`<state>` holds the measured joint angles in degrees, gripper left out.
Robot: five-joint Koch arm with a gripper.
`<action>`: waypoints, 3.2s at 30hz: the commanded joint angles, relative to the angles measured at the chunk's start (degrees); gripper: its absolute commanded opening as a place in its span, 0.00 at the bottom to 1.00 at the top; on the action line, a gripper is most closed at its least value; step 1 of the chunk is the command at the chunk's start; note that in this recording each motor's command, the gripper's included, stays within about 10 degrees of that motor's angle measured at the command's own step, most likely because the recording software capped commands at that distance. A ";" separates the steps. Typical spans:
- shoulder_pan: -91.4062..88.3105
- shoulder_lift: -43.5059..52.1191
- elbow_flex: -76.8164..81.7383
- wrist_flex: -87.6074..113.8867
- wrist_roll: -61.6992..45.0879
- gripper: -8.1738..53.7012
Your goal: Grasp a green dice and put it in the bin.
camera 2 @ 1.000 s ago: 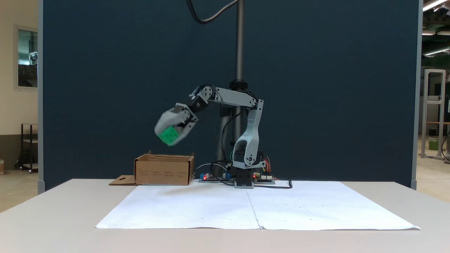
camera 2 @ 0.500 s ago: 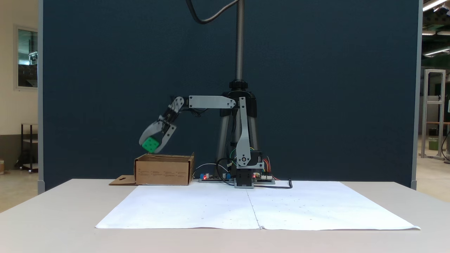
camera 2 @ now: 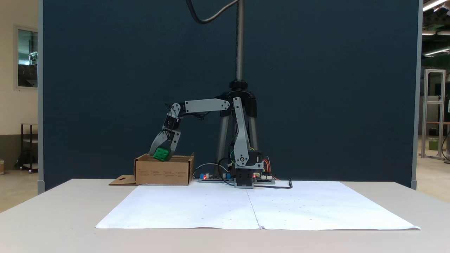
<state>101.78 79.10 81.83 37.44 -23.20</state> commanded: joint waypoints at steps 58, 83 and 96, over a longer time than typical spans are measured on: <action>-98.09 55.63 49.57 -42.87 25.58 0.84; -101.87 57.04 93.78 -88.66 22.24 0.83; -102.30 56.95 97.56 -102.99 19.69 0.84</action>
<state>0.00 129.29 175.25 -56.34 0.00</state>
